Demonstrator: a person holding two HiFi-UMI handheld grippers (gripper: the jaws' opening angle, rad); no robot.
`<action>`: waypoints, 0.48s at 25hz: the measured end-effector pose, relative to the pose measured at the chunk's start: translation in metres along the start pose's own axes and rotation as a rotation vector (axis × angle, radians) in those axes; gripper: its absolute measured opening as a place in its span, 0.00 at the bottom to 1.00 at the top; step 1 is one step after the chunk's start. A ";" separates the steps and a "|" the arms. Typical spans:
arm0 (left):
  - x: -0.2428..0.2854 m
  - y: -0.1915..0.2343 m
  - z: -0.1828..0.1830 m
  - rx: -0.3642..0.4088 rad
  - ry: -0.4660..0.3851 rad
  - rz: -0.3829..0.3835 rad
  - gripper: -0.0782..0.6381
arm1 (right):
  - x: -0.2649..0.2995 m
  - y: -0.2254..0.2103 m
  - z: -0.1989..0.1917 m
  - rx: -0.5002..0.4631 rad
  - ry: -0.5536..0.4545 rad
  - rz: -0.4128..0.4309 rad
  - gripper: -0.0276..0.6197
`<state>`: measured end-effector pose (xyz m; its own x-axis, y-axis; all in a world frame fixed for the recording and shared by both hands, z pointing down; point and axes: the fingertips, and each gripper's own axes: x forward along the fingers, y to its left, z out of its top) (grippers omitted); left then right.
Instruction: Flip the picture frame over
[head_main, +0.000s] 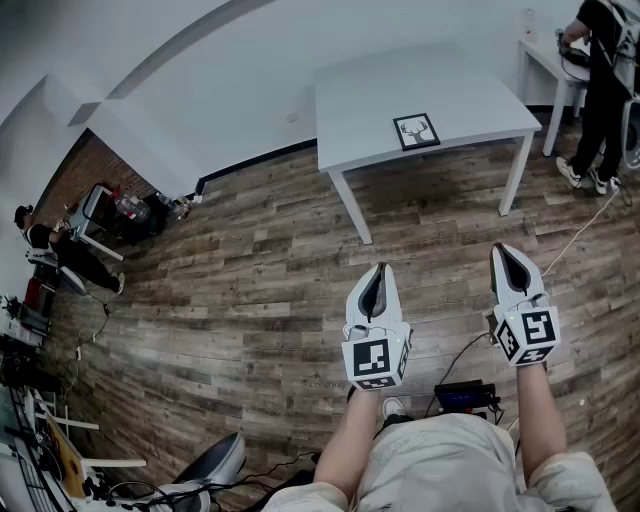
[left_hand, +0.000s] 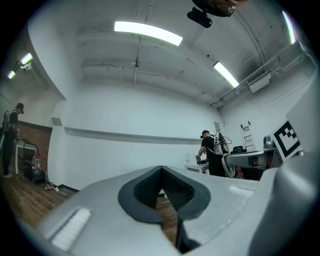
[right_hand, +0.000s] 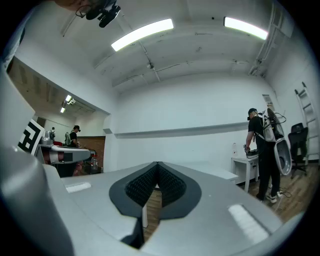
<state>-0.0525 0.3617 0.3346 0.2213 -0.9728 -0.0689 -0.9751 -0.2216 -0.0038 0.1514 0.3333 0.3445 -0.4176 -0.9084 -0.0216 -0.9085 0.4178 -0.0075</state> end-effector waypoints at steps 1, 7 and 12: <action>0.001 0.000 0.001 0.000 0.000 0.000 0.11 | 0.000 0.000 0.001 0.000 -0.001 -0.002 0.08; 0.005 -0.004 0.001 0.003 0.001 -0.001 0.11 | 0.002 -0.004 -0.002 0.001 0.000 -0.001 0.08; 0.014 -0.011 0.002 0.009 0.005 -0.002 0.11 | 0.007 -0.012 -0.003 0.008 0.004 0.006 0.08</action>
<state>-0.0392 0.3508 0.3317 0.2231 -0.9727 -0.0635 -0.9748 -0.2228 -0.0129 0.1594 0.3221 0.3477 -0.4231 -0.9059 -0.0178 -0.9058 0.4234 -0.0151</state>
